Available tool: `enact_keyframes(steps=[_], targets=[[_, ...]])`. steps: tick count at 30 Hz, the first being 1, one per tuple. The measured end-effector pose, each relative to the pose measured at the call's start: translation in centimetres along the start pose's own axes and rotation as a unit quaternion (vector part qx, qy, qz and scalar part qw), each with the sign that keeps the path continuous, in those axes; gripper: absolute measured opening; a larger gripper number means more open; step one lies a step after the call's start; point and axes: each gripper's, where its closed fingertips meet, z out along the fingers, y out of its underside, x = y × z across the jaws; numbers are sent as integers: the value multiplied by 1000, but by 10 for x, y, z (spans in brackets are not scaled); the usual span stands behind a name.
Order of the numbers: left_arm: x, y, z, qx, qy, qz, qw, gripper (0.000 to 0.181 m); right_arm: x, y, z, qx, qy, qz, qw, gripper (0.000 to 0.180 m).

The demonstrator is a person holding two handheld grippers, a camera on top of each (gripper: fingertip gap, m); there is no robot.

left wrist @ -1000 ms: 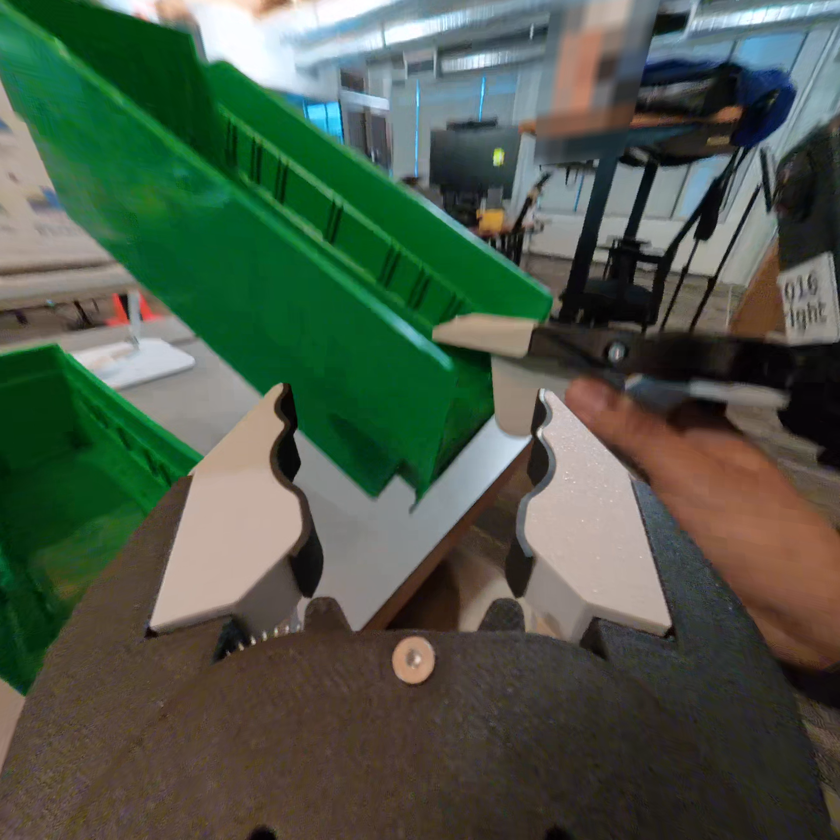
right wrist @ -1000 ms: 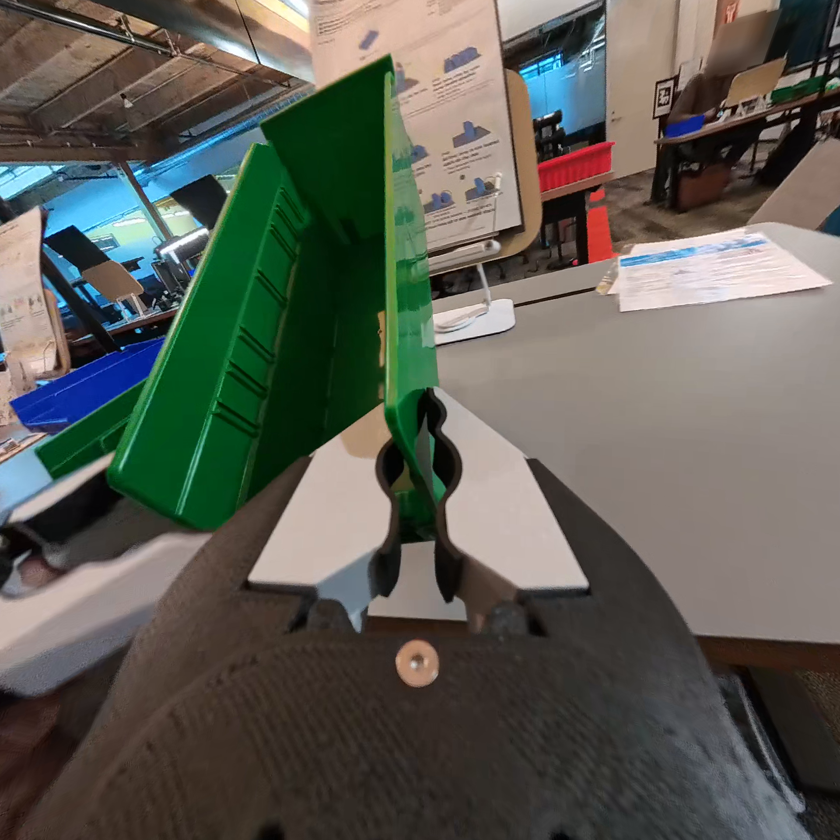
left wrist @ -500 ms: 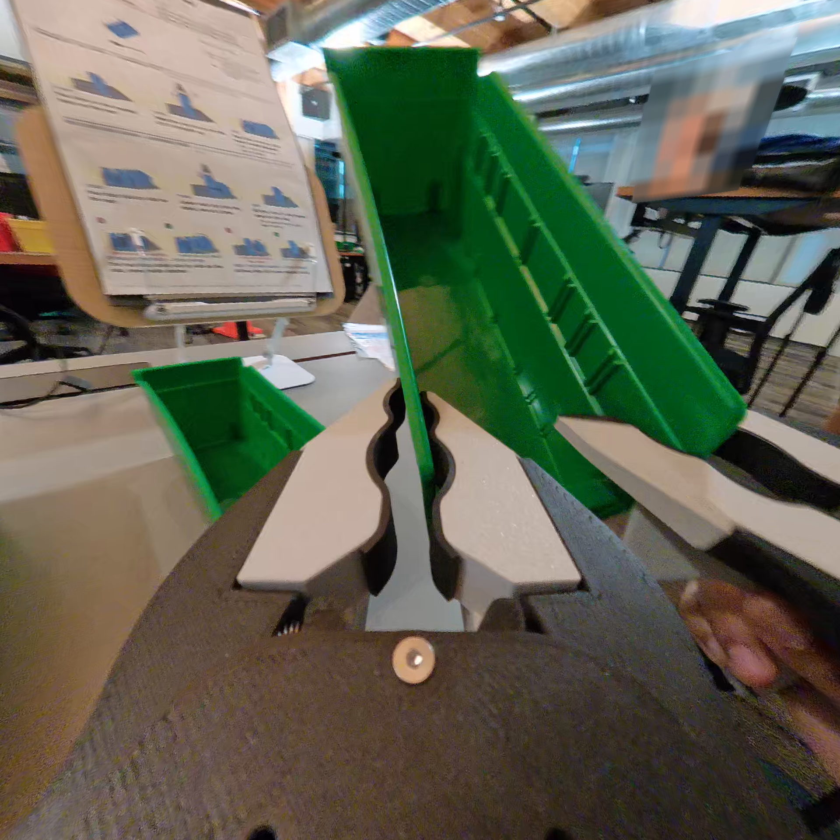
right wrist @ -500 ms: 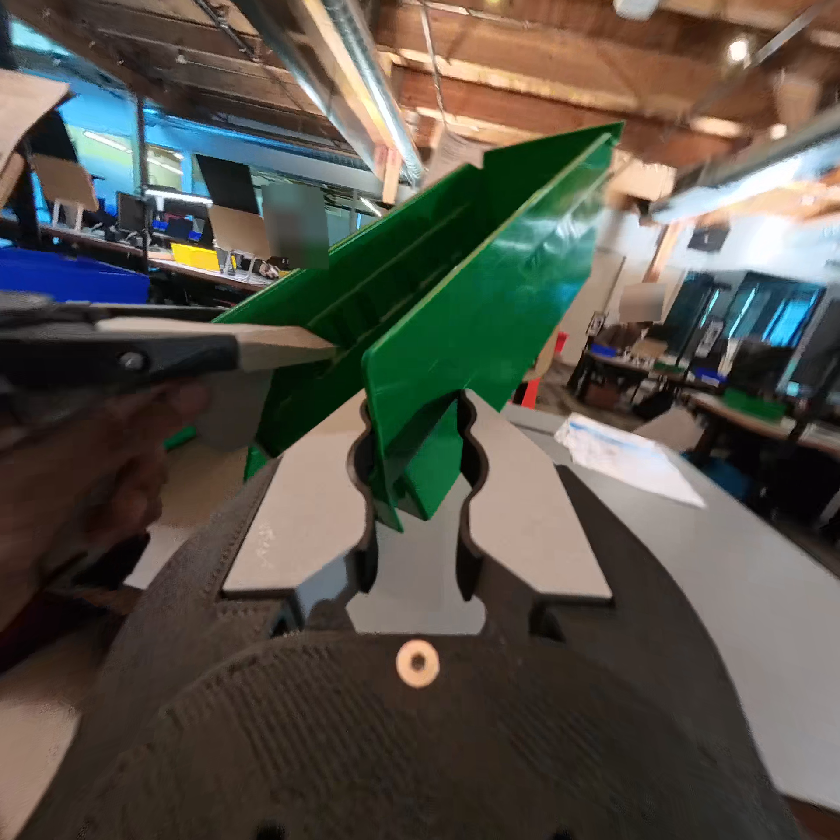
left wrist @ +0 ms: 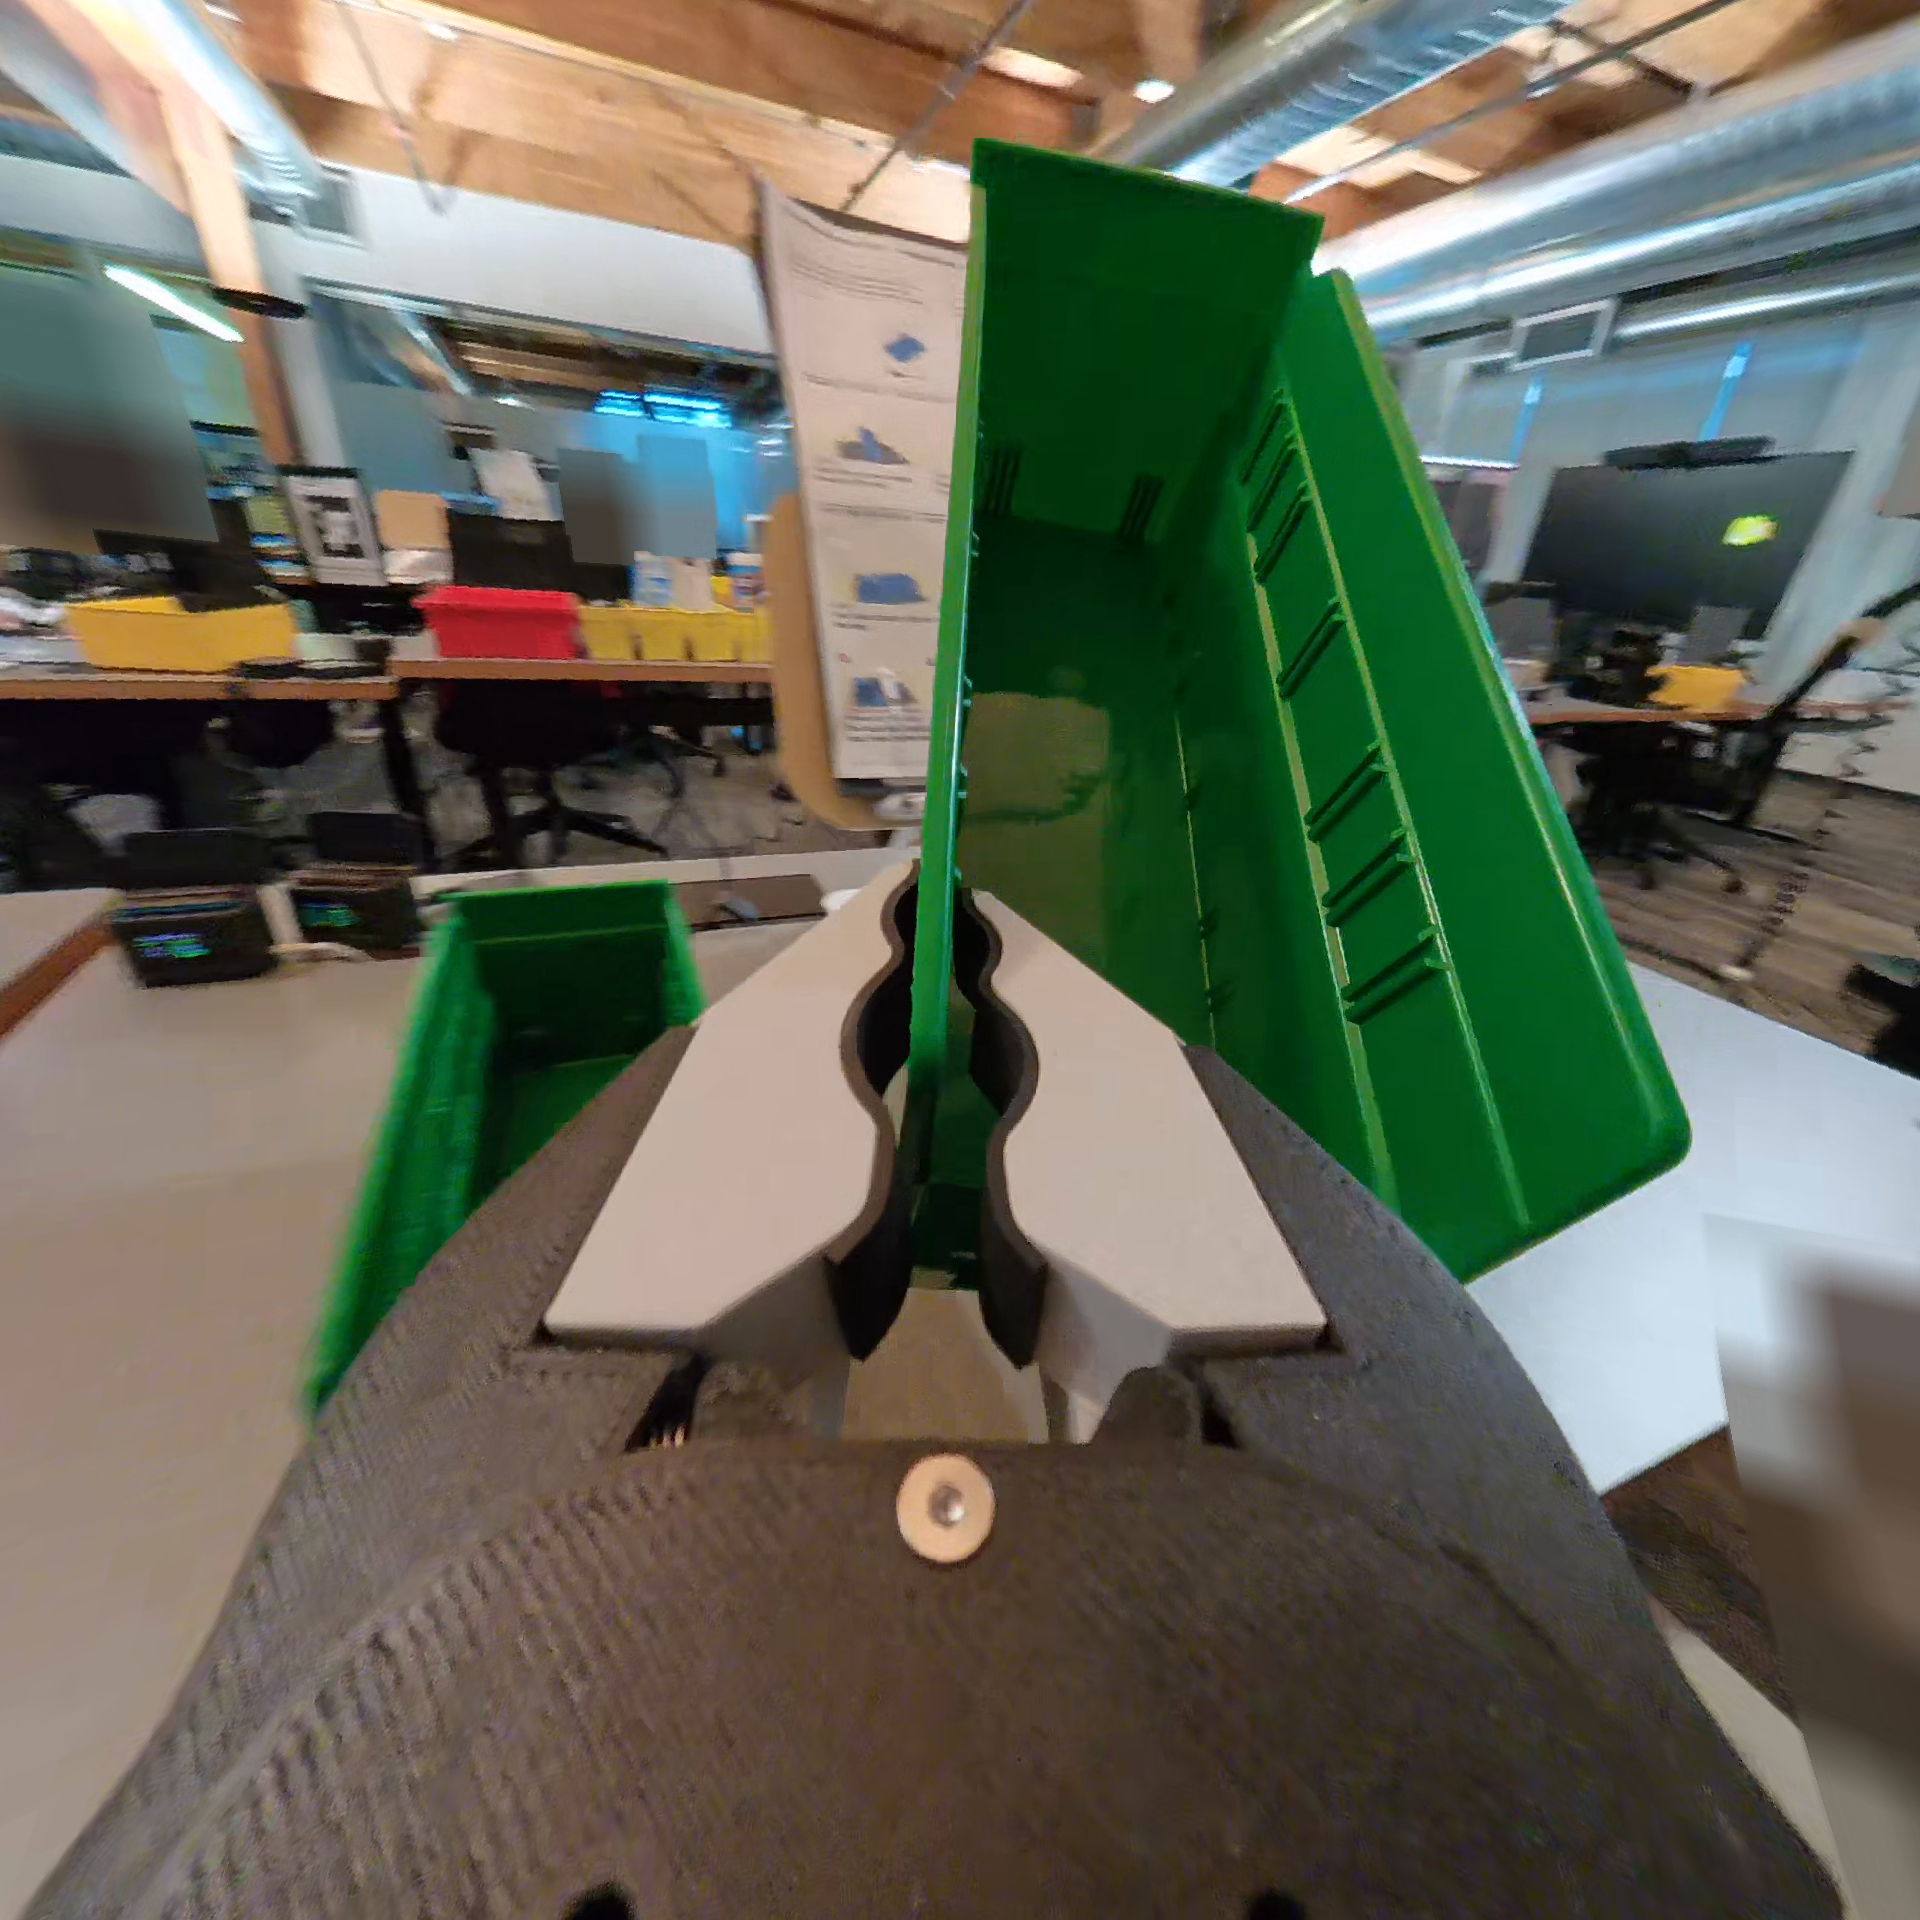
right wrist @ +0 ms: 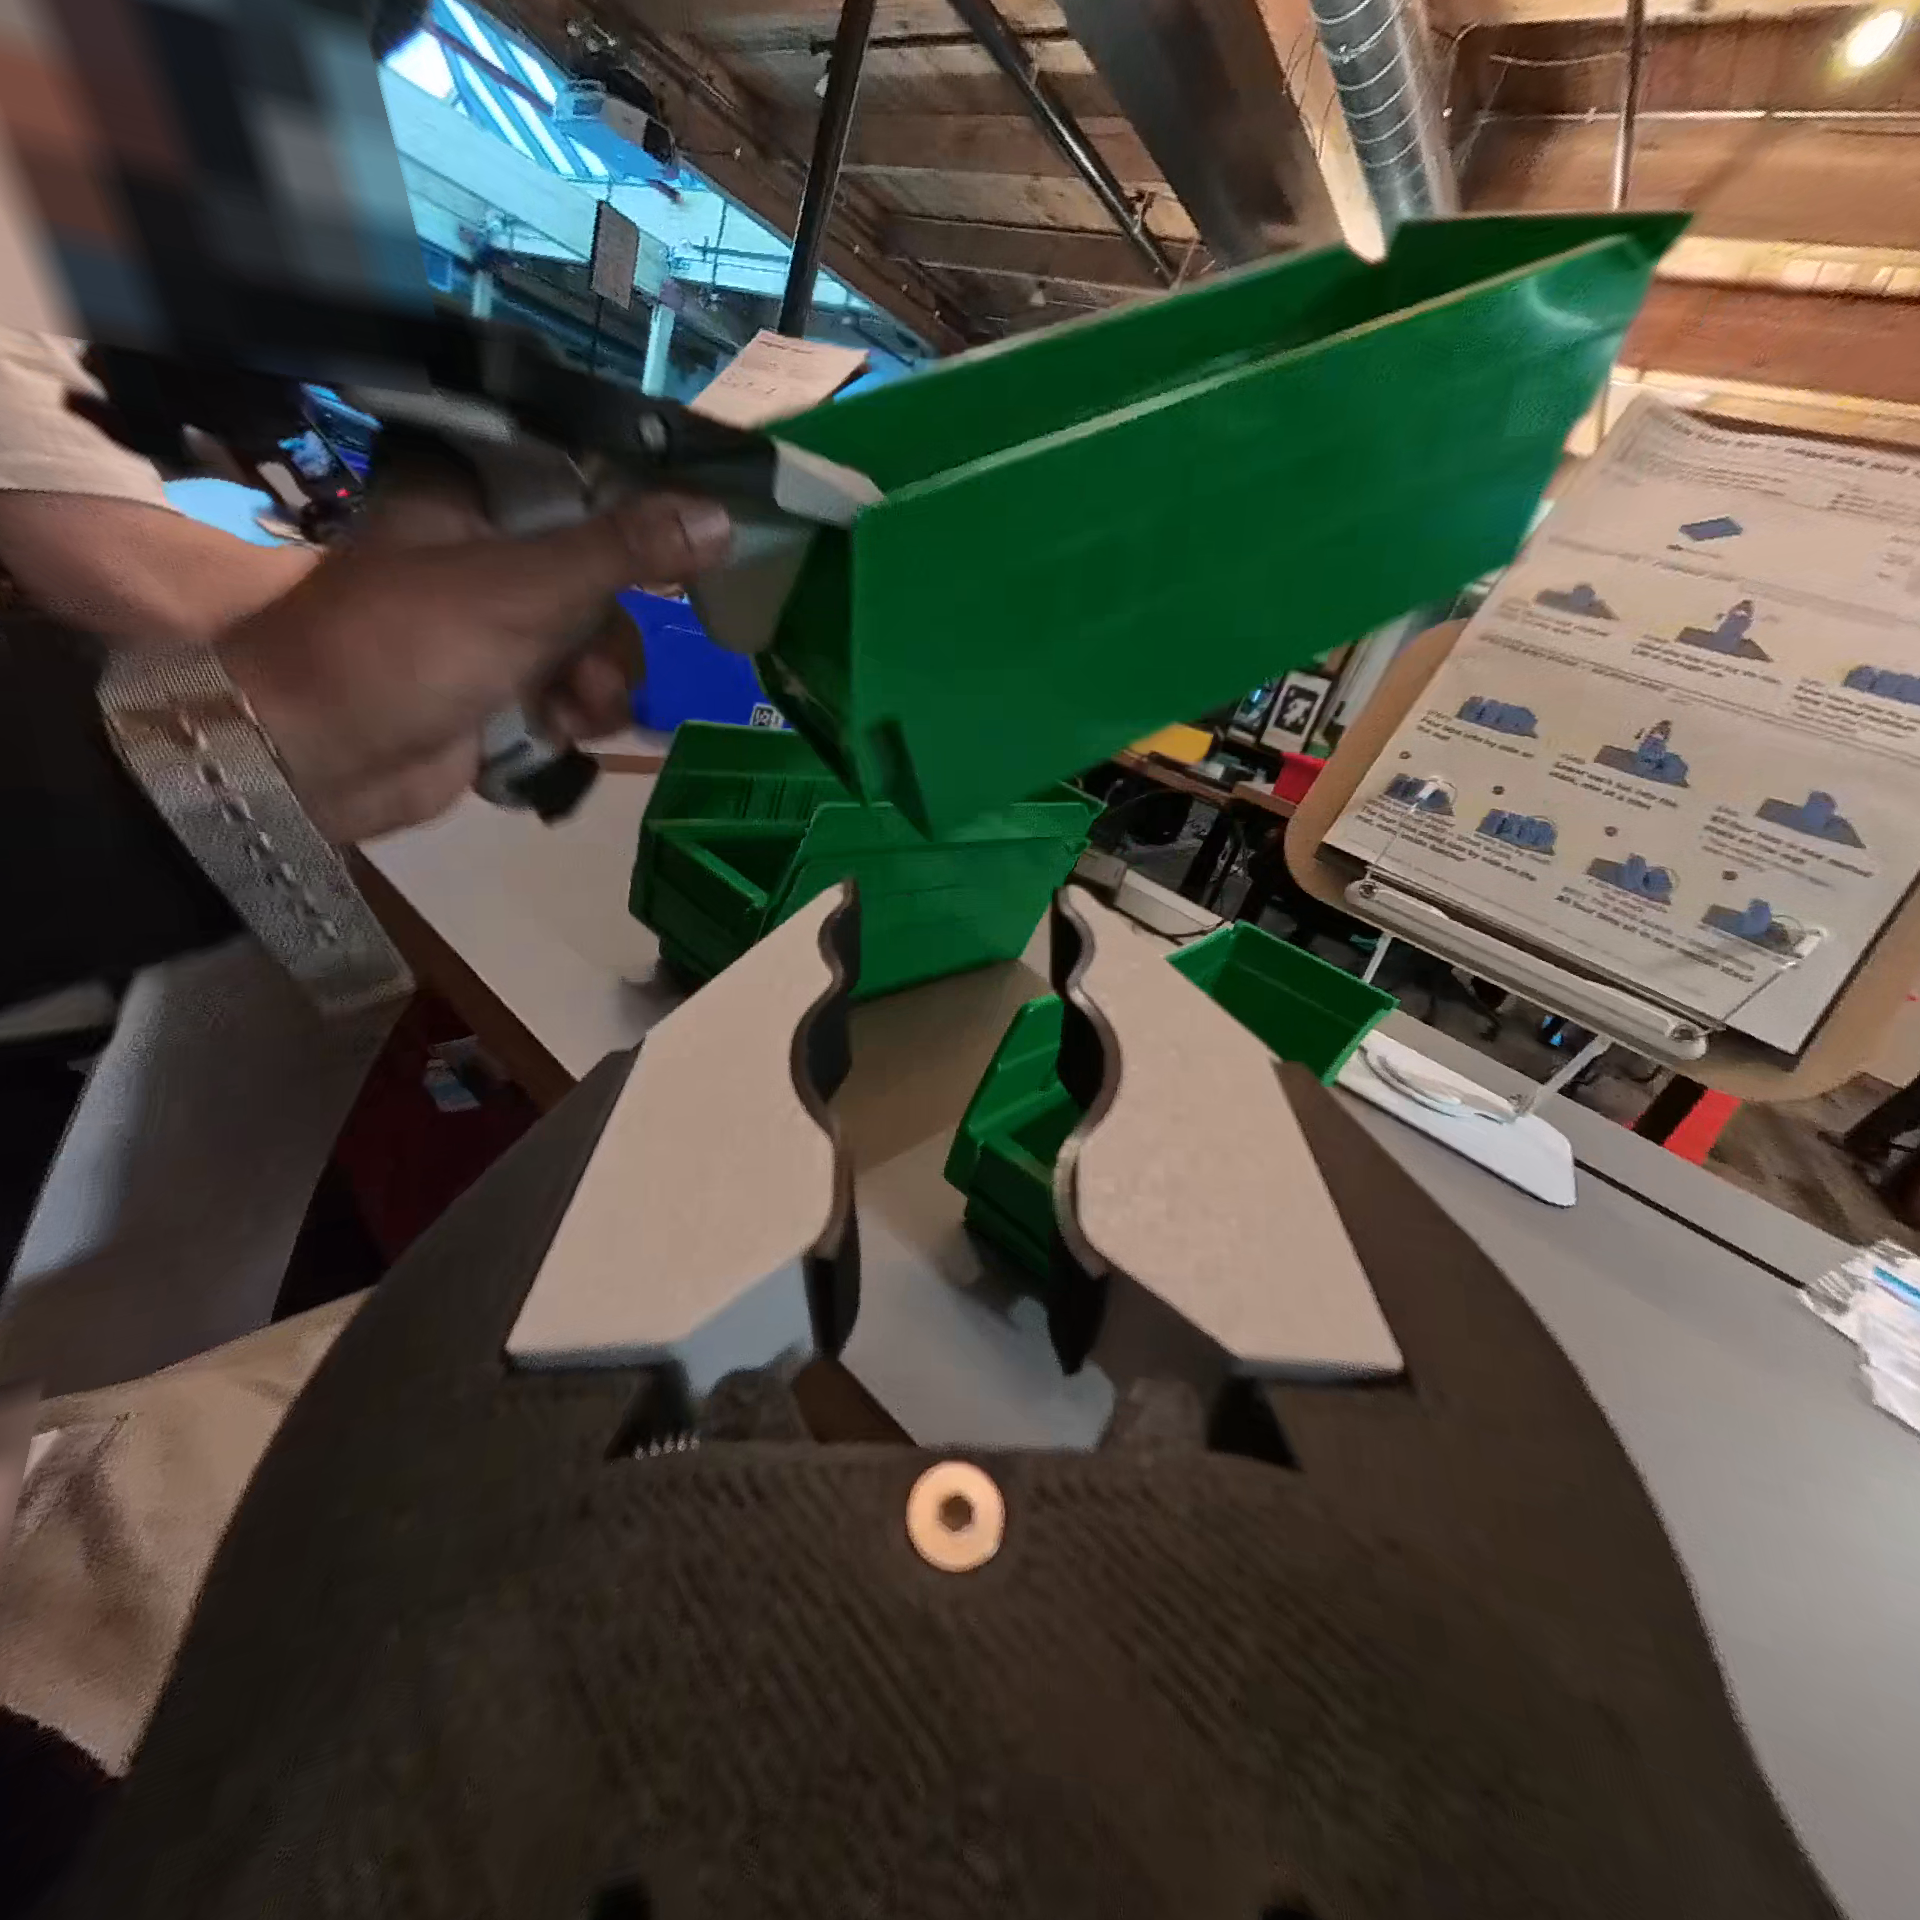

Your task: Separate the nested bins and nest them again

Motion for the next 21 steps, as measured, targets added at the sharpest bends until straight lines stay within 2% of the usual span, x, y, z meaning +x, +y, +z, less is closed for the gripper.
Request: enact_keyframes(steps=[5,8,21], targets=[[-76,6,-21,-59,-82,-2,995,1,-3,23,9,-23,-33,36,999,28],[-104,13,-30,-57,-116,-9,992,2,-3,36,12,-41,-43,36,998,27],[-139,51,-8,-119,-145,-37,982,2,9,47,0,-64,-15,27,997,23]])
